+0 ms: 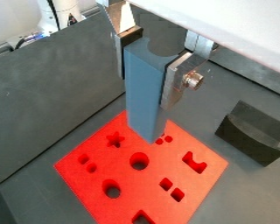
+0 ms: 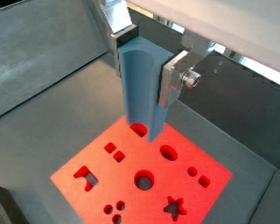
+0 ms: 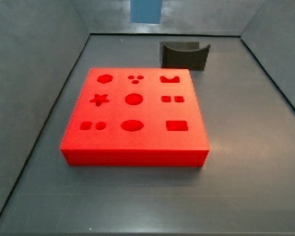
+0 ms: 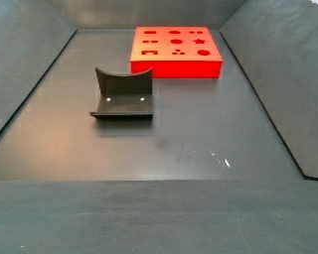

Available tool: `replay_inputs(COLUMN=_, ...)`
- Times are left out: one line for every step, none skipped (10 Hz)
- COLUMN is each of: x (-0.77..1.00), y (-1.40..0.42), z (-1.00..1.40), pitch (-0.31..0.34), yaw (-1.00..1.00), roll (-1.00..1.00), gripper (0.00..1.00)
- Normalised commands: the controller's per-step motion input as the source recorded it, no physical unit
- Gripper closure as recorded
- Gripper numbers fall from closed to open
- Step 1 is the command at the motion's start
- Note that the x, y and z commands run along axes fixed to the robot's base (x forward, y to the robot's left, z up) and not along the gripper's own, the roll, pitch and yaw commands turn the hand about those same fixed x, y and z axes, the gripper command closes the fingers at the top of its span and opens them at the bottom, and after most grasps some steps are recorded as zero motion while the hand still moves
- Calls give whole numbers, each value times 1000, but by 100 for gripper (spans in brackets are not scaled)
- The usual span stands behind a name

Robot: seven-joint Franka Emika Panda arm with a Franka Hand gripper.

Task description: Insert the arch object.

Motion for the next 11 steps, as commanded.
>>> replay_inputs(x=69, y=0, z=-31, pitch=0, yaw=-80, roll=-30, gripper=100)
replay_inputs(x=197, y=223, z=-486, pitch=-56, yaw=0, roll=-10, gripper=100)
replay_inputs(x=757, y=700, z=-786, pitch=0, yaw=71, roll=-6, gripper=100)
replay_inputs(x=826, y=791, z=-874, pitch=0, yaw=0, roll=0, gripper=100)
replay_inputs(x=917, y=780, z=-880, pitch=10, yaw=0, roll=0, gripper=100)
replay_inputs(x=943, y=740, z=-851, pitch=0, yaw=0, roll=0, gripper=100)
replay_inputs(x=817, y=577, z=-746, pitch=0, yaw=0, roll=1, gripper=100)
replay_inputs(x=569, y=300, z=-700, pitch=-30, yaw=0, roll=64, gripper=100)
replay_inputs(x=497, y=0, z=-686, pitch=-131, yaw=0, roll=73, gripper=100)
replay_inputs(x=483, y=0, z=-669, pitch=-173, yaw=-3, roll=113, gripper=100)
replay_inputs(x=423, y=-17, z=-626, pitch=-196, yaw=-3, roll=136, gripper=100)
